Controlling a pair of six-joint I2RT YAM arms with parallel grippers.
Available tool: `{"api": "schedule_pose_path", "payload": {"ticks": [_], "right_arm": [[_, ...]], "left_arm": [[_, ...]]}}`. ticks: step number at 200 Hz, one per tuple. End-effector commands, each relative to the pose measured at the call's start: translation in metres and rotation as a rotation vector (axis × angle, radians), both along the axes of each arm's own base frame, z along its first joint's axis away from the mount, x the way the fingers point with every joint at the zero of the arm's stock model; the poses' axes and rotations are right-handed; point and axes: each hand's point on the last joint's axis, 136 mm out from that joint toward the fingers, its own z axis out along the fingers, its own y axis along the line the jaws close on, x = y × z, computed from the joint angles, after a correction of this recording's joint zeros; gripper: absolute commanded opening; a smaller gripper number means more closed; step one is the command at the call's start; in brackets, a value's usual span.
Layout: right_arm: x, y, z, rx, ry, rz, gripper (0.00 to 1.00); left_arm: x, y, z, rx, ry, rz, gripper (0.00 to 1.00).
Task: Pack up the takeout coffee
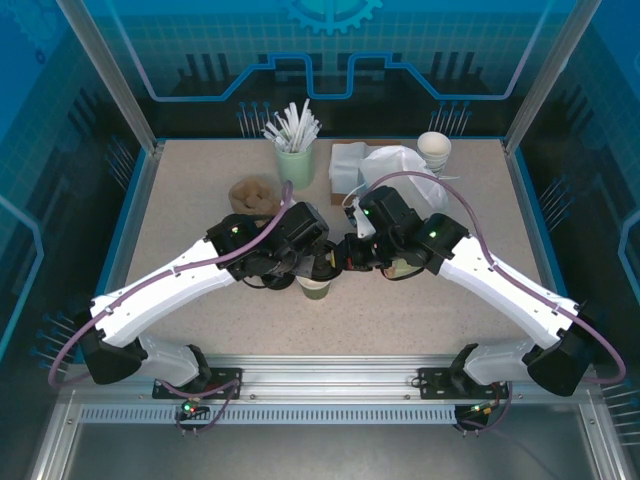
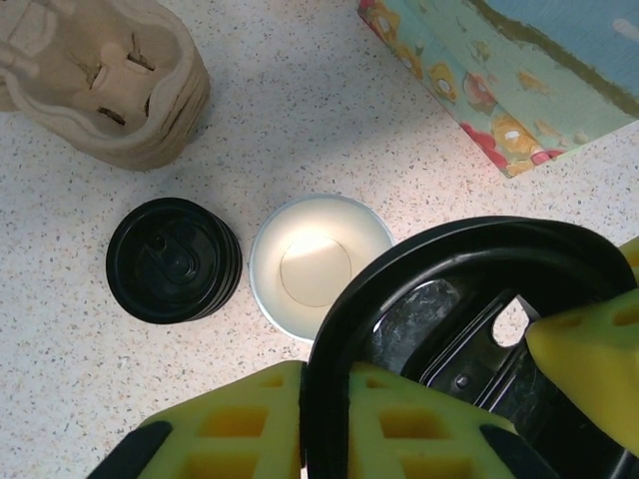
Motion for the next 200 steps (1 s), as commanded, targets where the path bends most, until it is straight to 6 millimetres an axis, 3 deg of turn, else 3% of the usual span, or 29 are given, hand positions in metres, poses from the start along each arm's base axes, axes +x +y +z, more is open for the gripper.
{"api": "schedule_pose_path", "payload": {"ticks": [1, 30, 80, 117, 141, 161, 200], "right_arm": [[-0.003, -0.003, 0.004, 0.012, 0.003, 0.005, 0.0], [-0.004, -0.015, -0.01, -0.03, 0.062, -0.03, 0.0], [-0.013, -0.027, -0.022, -0.046, 0.144, -0.032, 0.0], [-0.024, -0.036, -0.026, -0.02, 0.258, -0.025, 0.0], [-0.035, -0.038, -0.027, 0.003, 0.324, -0.008, 0.0], [-0.043, -0.041, -0.027, 0.015, 0.361, 0.0, 0.0], [-0.054, -0.049, -0.033, -0.011, 0.426, -0.003, 0.0]], "left_arm": [[-0.004, -0.019, 0.025, -0.129, -0.034, -0.055, 0.23], [-0.009, -0.027, 0.047, -0.224, -0.084, -0.132, 0.44], [-0.014, -0.021, 0.068, -0.217, -0.249, -0.294, 0.68], [-0.027, -0.031, 0.047, -0.156, -0.405, -0.589, 0.75], [-0.031, -0.03, 0.037, -0.118, -0.49, -0.69, 0.76], [-0.047, -0.035, 0.022, -0.055, -0.535, -0.878, 0.76], [-0.053, -0.03, 0.011, 0.071, -0.588, -1.02, 0.84]]}}
